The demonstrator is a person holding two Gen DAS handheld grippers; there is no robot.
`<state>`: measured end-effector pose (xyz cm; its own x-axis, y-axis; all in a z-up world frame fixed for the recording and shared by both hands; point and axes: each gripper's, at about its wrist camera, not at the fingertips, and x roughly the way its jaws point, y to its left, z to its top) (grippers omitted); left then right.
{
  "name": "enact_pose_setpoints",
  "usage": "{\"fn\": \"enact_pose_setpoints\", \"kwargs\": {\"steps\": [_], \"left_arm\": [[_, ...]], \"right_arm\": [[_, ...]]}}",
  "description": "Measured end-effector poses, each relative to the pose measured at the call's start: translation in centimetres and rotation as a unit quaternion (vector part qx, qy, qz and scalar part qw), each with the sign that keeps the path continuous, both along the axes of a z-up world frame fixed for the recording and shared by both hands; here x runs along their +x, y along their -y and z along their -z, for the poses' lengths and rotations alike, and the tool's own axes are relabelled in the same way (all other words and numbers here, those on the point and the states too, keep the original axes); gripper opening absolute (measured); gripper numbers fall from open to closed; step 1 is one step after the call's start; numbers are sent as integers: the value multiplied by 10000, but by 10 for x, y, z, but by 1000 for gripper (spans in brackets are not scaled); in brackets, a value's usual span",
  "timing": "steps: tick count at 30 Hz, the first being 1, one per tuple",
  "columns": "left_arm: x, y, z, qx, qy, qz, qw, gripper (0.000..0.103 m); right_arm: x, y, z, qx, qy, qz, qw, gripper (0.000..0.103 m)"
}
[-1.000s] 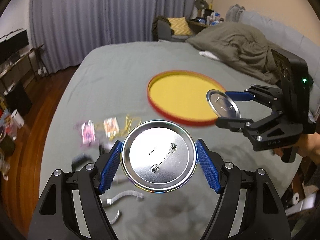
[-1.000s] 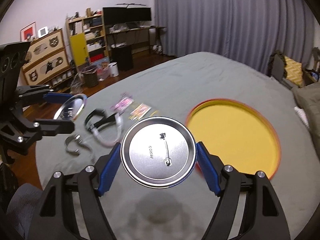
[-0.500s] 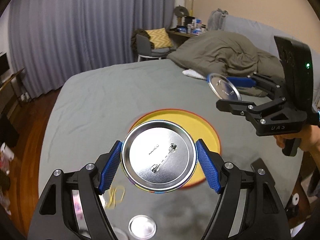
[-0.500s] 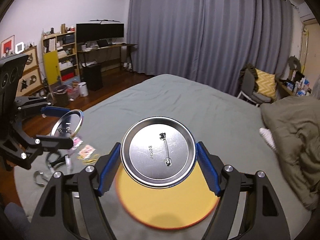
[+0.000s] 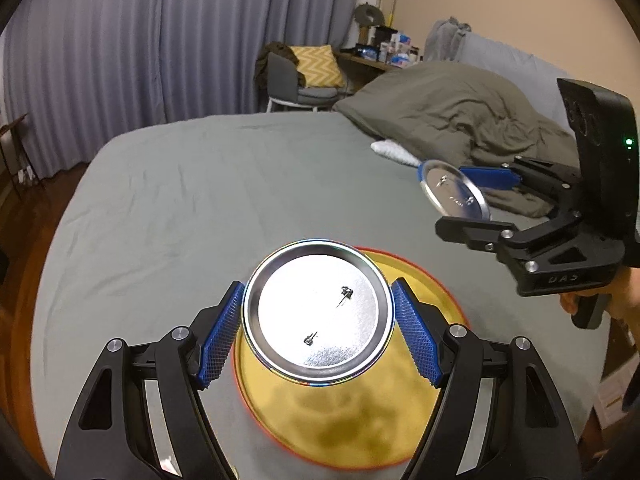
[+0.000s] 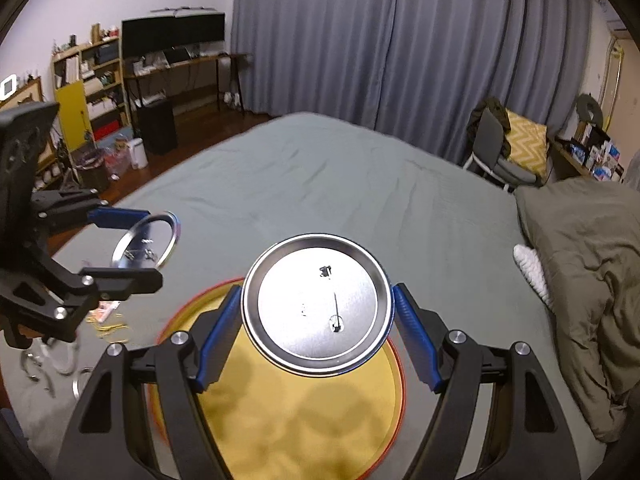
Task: Organize jewelry
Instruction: 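Carry both held badges over the yellow-lined red tray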
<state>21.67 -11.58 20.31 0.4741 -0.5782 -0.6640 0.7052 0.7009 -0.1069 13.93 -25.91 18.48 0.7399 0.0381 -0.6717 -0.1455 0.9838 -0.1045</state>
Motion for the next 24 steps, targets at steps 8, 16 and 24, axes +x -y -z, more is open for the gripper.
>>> {"fn": "enact_pose_setpoints", "kwargs": {"steps": [8,16,24], "left_arm": [[38,27,64,586,-145,217,9979,72],[55,60,122,966,-346,393,9939,72],[65,78,158,1254,-502,336,9903,72]], "right_arm": [[49,9,61,88,-435,157,9989,70],[75,13,117,21,-932,188,9955,70],[91,23,152,29,-1302,389,9907,70]]}}
